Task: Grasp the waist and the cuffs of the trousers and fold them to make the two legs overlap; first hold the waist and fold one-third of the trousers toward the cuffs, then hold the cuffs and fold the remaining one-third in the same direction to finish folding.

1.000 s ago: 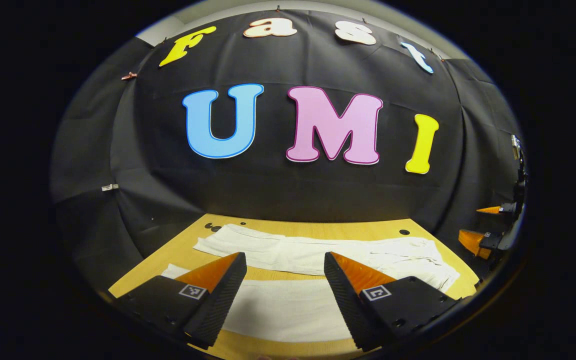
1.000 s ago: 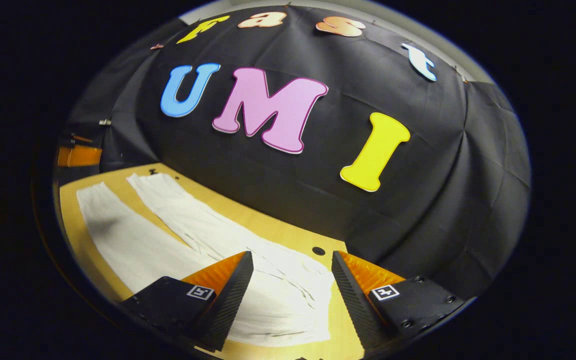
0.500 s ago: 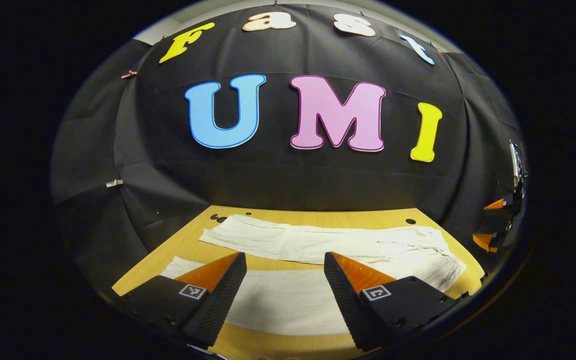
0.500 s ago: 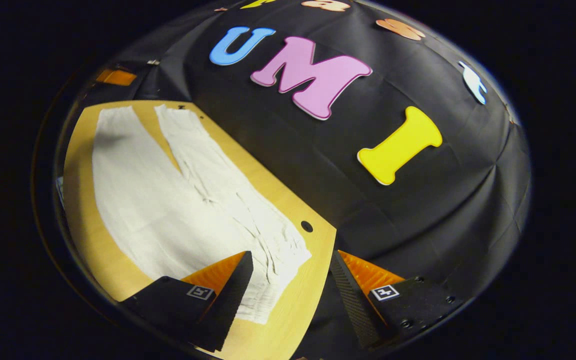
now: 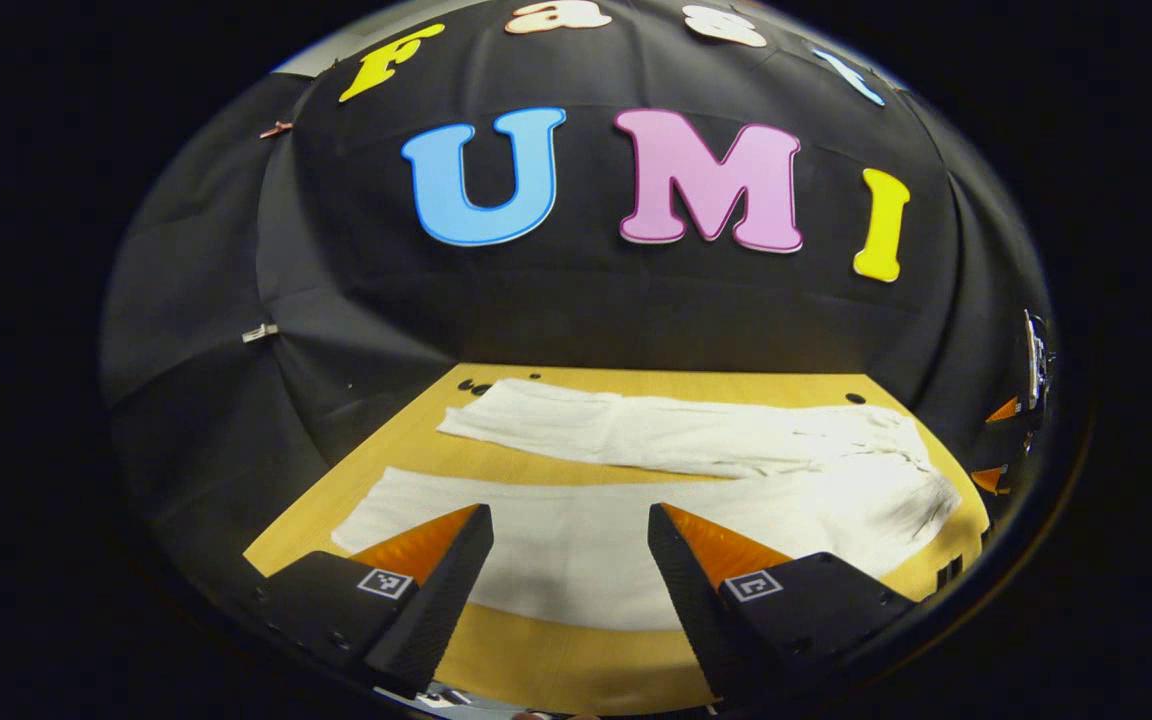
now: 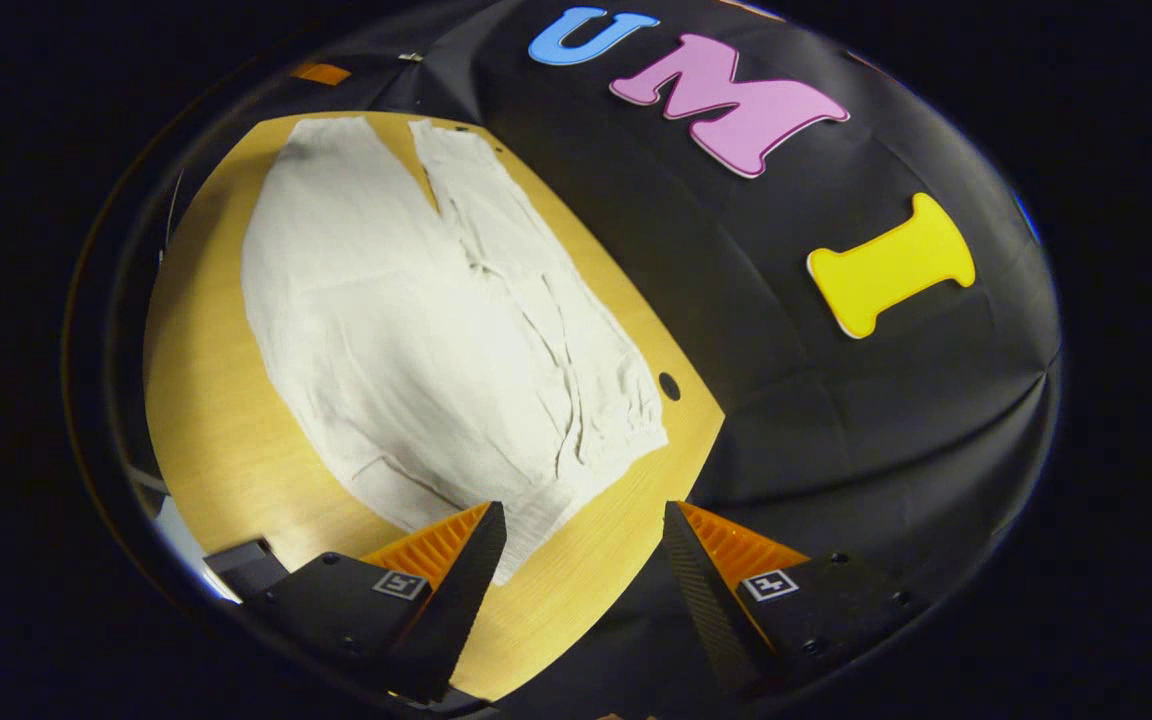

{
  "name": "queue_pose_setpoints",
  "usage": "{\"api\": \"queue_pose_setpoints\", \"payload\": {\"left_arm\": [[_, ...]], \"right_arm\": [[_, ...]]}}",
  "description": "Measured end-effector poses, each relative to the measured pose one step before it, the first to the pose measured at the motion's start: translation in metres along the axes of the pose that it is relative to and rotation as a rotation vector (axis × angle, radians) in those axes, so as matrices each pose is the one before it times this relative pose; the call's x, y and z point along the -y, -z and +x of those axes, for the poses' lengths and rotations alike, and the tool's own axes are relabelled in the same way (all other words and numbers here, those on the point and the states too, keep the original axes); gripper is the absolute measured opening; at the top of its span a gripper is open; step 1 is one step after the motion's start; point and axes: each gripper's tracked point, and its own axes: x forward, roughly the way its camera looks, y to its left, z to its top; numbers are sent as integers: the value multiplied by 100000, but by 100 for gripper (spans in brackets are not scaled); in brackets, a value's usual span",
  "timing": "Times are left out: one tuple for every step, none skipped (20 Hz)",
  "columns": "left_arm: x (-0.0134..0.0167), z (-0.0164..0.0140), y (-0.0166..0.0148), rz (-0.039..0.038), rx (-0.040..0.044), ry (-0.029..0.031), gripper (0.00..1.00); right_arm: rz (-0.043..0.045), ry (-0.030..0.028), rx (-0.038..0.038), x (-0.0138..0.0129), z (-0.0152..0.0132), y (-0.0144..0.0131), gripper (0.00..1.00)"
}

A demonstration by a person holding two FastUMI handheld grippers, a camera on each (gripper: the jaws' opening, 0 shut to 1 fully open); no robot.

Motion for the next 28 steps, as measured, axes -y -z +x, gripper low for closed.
{"api": "queue_pose_setpoints", "payload": {"left_arm": [[-675,-171,806,-855,-2012,-2124,97],[-577,-136,748,-1040,-1852,-1862,97],[-609,-153,532,-1020,-1590,-1848,97],[-361,-141,708,-842,-1462,-1619,97],[-349,-125,543,-914,-1665,-1581,97],[-238,-39,665,-1027,-1800,-1347,97],[-60,18,311,-787,-1158,-971,97],[43,-52,130,-430,-415,-553,97],[60,51,-100,54,-38,-451,98],[-53,-52,90,373,80,-452,97],[46,-109,-168,481,327,-104,97],[35,-155,-61,657,494,-208,98],[-102,-63,-161,647,365,-328,98],[-113,-88,88,361,-12,-262,96],[-25,156,12,54,-301,-256,96],[-159,5,162,-123,-433,-167,96],[-187,-2,190,87,-356,-363,96],[-138,160,42,401,-193,-392,96],[-185,294,69,718,-15,-498,96],[-287,177,3,801,-10,-59,97],[-336,314,-44,626,-115,14,99],[-379,350,-4,901,106,728,99],[-581,371,-33,2791,314,1079,99],[-832,314,-13,4494,915,185,99],[-1328,631,-54,5801,855,-374,99],[-1378,695,283,6412,410,-428,99],[-1411,810,492,6629,-280,-297,99],[-1362,1030,534,6966,-381,127,99]], "right_arm": [[-1921,-1724,-1883,-346,165,858,97],[-2594,-1959,-1376,-586,278,700,98],[-3068,-2385,-806,-621,280,541,98],[-2830,-2703,-863,-882,158,429,97],[-2310,-2803,-1601,-778,358,535,97],[-1903,-2305,-1426,-661,379,615,98],[-1774,-1860,-966,-270,535,195,97],[-1798,-1289,-767,-241,532,252,98],[-2002,-889,-1000,-240,497,266,97],[-1784,-1362,-930,-385,397,109,98],[-1319,-1481,-1677,-443,219,247,98],[-1900,971,1781,280,339,-603,98],[-1512,481,5,183,294,-166,95],[-2211,713,457,83,326,-129,95],[-3509,921,430,23,62,-360,95],[-4425,720,661,-303,84,-321,94],[-5412,1666,583,-46,215,-315,94],[-5834,1933,879,39,-88,-409,94],[-6043,1522,115,-77,0,-191,94],[-4656,1249,-41,-62,11,-185,94],[-2690,410,184,-59,4,-240,94],[-735,-603,-297,-305,123,-8,92],[609,-457,-91,21,35,71,89],[1335,-1454,-221,-65,161,22,82],[1514,-2470,-869,-329,196,129,82],[-148,-270,-200,198,147,-37,75],[-598,-1254,-507,46,112,-192,70],[493,-3505,-1386,-587,324,52,79]]}}
